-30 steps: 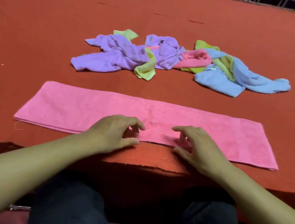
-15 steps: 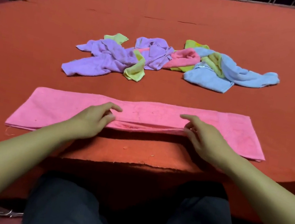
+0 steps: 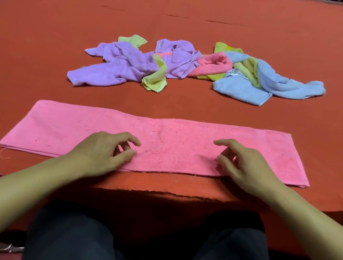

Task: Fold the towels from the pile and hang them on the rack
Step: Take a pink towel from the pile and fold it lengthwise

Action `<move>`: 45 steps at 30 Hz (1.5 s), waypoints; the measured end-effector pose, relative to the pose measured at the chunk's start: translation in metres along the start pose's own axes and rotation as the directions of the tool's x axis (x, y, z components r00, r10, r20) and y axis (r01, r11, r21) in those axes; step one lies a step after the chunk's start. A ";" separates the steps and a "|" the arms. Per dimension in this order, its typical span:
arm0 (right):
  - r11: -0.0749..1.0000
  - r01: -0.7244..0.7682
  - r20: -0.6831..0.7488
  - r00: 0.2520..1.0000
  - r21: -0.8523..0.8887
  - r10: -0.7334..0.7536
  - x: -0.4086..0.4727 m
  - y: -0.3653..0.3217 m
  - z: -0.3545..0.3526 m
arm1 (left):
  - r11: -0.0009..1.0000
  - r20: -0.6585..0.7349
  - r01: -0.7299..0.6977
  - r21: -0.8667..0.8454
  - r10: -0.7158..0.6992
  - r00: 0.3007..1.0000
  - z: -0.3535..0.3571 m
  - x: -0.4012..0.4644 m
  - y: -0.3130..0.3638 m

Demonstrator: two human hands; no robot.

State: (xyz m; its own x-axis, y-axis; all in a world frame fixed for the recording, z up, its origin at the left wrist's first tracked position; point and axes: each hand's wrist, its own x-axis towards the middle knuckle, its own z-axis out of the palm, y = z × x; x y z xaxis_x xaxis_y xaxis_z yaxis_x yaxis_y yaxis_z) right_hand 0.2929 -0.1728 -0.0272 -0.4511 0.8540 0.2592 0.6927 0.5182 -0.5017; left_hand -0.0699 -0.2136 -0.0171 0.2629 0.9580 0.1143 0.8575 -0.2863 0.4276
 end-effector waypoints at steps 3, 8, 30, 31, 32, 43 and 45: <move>0.992 -0.123 -0.143 0.982 0.028 0.126 0.009 0.020 -0.009 | 0.999 -0.046 -0.030 -0.014 0.029 0.999 0.000 0.036 0.016; 0.926 -0.377 -0.289 0.889 -0.021 0.355 0.012 0.080 -0.036 | 0.990 0.021 -0.134 -0.053 0.135 0.991 0.032 0.123 0.069; 0.861 -0.403 -0.202 0.857 0.310 0.474 0.033 0.164 -0.097 | 0.916 0.437 -0.167 -0.365 0.327 0.838 0.137 0.310 0.235; 0.820 -0.428 -0.171 0.839 0.380 0.517 0.029 0.163 -0.098 | 0.904 0.465 -0.163 -0.396 0.351 0.813 0.136 0.312 0.242; 0.769 -0.460 -0.130 0.816 0.444 0.563 0.023 0.164 -0.099 | 0.886 0.481 -0.148 -0.439 0.371 0.795 0.135 0.313 0.248; 0.717 -0.531 0.048 0.817 0.452 0.575 -0.035 0.146 -0.109 | 0.794 0.318 -0.085 -0.601 0.335 0.887 0.133 0.313 0.252; 0.689 -0.532 0.058 0.809 0.492 0.584 -0.042 0.138 -0.106 | 0.785 0.303 -0.085 -0.614 0.333 0.893 0.133 0.313 0.254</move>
State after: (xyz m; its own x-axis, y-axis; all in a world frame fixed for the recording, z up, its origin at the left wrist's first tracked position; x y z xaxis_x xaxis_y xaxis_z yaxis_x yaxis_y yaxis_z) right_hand 0.4671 -0.1319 -0.0202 0.0070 0.9914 -0.1310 0.4409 -0.1206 -0.8894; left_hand 0.2887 0.0117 0.0079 0.6545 0.7556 -0.0268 0.3794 -0.2975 0.8761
